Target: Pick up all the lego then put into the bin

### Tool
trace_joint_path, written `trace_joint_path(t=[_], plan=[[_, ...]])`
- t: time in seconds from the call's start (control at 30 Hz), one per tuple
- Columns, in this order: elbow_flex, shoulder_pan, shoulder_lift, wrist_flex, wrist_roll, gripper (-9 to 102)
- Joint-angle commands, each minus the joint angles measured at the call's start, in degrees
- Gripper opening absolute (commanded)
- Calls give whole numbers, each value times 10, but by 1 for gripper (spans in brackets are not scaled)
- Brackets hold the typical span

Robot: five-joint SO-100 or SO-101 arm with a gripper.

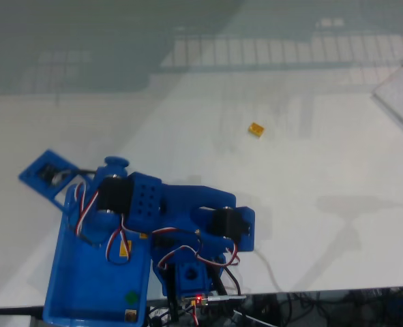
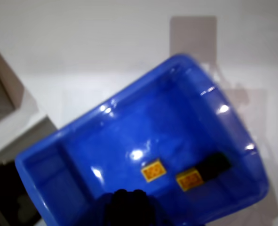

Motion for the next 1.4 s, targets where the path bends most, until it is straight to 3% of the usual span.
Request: trace_joint_path(t=[0.0, 0.1, 0.37, 0.7, 0.83, 1.1, 1.37], plan=[[9, -46, -6, 8, 7, 0], [21, -58, -16, 8, 7, 5], [25, -53, -25, 9, 3, 29], [20, 17, -25, 4, -12, 30], [18, 191, -18, -47, -47, 29], [30, 661, -107, -287, -69, 29], [49, 947, -184, -375, -169, 29]])
